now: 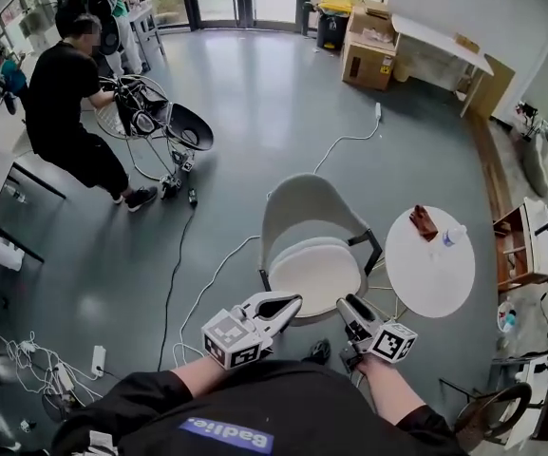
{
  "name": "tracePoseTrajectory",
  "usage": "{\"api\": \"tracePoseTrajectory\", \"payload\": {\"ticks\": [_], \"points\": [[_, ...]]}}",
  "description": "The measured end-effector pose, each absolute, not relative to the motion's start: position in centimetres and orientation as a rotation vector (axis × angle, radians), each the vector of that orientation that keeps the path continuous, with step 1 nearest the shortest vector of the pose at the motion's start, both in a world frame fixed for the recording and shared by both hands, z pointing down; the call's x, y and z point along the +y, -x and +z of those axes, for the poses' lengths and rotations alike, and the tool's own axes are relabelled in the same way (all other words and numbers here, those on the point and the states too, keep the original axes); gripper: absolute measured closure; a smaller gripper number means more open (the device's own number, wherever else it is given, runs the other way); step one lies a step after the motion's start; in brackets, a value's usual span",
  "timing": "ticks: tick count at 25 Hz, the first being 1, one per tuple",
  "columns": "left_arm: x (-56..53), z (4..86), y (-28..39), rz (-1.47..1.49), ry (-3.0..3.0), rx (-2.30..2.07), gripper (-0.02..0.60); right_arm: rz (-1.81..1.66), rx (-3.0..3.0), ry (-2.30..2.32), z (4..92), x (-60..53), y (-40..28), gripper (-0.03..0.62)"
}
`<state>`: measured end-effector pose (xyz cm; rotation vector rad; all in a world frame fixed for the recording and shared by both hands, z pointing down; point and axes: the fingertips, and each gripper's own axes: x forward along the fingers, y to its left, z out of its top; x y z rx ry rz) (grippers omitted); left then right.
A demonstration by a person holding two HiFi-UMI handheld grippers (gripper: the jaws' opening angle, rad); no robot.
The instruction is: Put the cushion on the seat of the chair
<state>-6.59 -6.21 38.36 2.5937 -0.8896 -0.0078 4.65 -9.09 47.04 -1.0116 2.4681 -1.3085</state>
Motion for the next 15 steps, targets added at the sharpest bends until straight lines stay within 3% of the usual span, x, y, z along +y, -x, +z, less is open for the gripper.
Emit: {"api": "tracePoseTrajectory", "payload": {"ticks": [7,15], "points": [[-5.2,35.2,8.0,-0.09,-2.635,-0.892,0.566,-0.988,2.761,0.91,39.8,-7.6,0.9,0.502],[-4.6,34.2,7.8,-0.089,-2.679,-0.863,0.566,-0.746,2.916,0.813,35.9,-5.7,4.4,0.546]]}}
